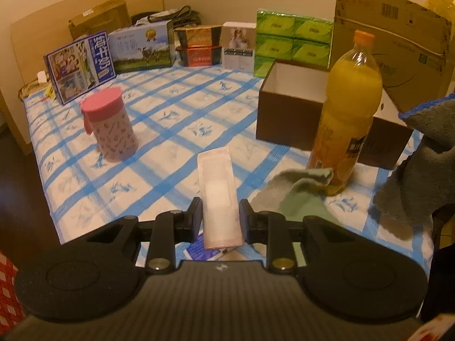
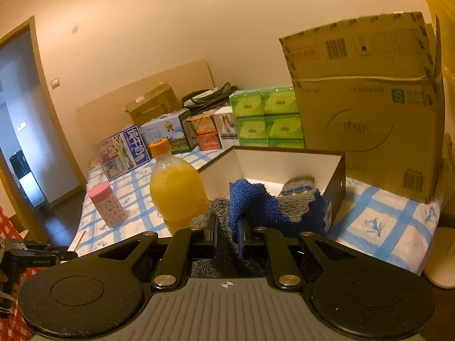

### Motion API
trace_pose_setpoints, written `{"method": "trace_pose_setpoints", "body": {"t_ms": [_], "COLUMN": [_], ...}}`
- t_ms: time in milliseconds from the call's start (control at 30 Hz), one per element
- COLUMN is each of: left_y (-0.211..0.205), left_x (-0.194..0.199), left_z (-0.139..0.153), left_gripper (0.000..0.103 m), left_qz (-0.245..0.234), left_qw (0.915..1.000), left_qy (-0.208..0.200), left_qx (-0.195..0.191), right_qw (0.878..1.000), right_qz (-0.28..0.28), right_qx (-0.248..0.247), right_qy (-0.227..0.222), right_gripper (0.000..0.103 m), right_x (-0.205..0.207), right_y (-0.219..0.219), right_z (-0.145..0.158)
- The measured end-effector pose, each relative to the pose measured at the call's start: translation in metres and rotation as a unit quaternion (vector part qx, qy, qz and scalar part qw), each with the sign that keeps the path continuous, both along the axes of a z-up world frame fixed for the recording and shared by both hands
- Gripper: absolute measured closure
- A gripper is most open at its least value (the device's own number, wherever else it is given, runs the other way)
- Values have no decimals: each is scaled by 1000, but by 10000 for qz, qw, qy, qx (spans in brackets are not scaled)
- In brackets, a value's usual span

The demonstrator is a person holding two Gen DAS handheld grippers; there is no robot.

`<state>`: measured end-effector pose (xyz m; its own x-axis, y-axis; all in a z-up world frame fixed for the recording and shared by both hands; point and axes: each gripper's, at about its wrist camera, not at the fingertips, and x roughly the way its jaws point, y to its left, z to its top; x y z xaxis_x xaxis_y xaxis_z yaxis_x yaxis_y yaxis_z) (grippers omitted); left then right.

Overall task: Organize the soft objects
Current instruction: 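Carry the grey and blue cloths in the right gripper to the white box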

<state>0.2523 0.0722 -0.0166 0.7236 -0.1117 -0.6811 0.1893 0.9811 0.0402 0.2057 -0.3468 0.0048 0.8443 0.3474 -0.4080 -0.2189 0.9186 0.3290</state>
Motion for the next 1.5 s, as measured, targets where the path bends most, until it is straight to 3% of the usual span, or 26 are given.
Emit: {"method": "trace_pose_setpoints", "body": {"t_ms": [600, 833, 1133, 1300, 1500], "left_y": [-25, -48, -95, -117, -144], "left_x": [26, 70, 154, 207, 260], "left_z": [40, 70, 93, 85, 59], "left_gripper": [78, 78, 78, 78, 78], "left_qz": [-488, -985, -1546, -1642, -1758], "left_qw": [9981, 9933, 9852, 9843, 9837], "left_qy": [-368, -609, -694, -545, -224], "left_qx": [-38, -64, -275, -336, -305], "right_qw": [9997, 9983, 9935, 9942, 9984], "right_qz": [94, 77, -228, -334, -373], "right_qx": [26, -108, -315, -279, -237], "right_qy": [-203, -559, -1073, -979, -349], "right_gripper": [90, 90, 90, 90, 90], "right_x": [13, 41, 104, 144, 203], "right_y": [-11, -20, -31, -34, -29], "right_z": [33, 68, 106, 92, 39]}}
